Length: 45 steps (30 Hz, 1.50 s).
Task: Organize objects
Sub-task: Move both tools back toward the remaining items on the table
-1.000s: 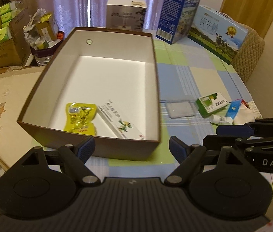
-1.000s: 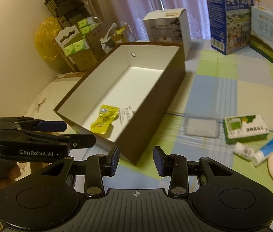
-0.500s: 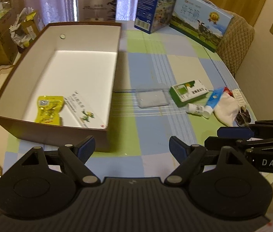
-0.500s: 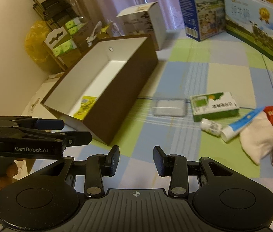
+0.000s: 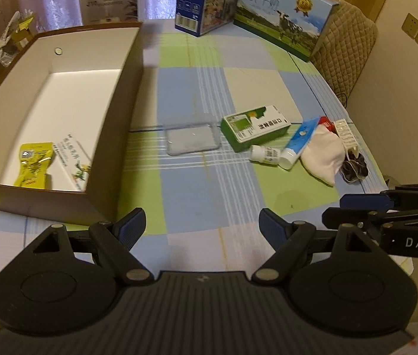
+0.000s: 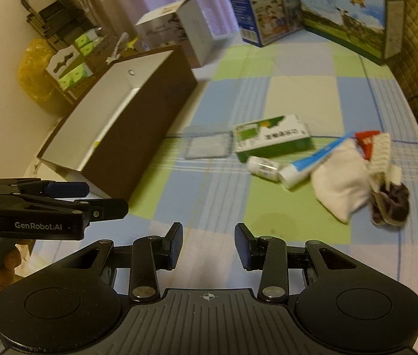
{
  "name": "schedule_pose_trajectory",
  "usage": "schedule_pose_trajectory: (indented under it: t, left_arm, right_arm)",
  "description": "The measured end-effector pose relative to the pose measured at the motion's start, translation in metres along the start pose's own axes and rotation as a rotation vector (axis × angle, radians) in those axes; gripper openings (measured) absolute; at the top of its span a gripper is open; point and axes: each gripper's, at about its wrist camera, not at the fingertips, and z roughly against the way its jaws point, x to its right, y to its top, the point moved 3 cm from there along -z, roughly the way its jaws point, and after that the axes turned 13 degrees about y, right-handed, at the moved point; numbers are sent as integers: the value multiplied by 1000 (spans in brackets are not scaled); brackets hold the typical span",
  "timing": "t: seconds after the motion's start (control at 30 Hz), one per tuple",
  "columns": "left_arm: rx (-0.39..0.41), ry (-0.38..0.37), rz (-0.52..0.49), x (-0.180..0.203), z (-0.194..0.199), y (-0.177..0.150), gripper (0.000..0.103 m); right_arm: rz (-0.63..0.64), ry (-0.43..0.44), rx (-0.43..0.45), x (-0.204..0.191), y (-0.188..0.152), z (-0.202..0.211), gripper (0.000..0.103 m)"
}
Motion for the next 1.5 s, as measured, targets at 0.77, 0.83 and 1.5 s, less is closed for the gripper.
schedule_pose_trajectory:
  t: [0.77,0.83,1.5]
  left_arm:
    - [-13,-36,-65,69,-31,10,81]
    - [-11,-37,-69,73,-34,12,81]
    - [28,17,-66,65,-76,38,81]
  right_arm:
    - [-149,-76,29,85,-23,47,36]
    - [-165,-102,34,92,-23,49,36]
    - [-218,-244,162,149,13,50,37]
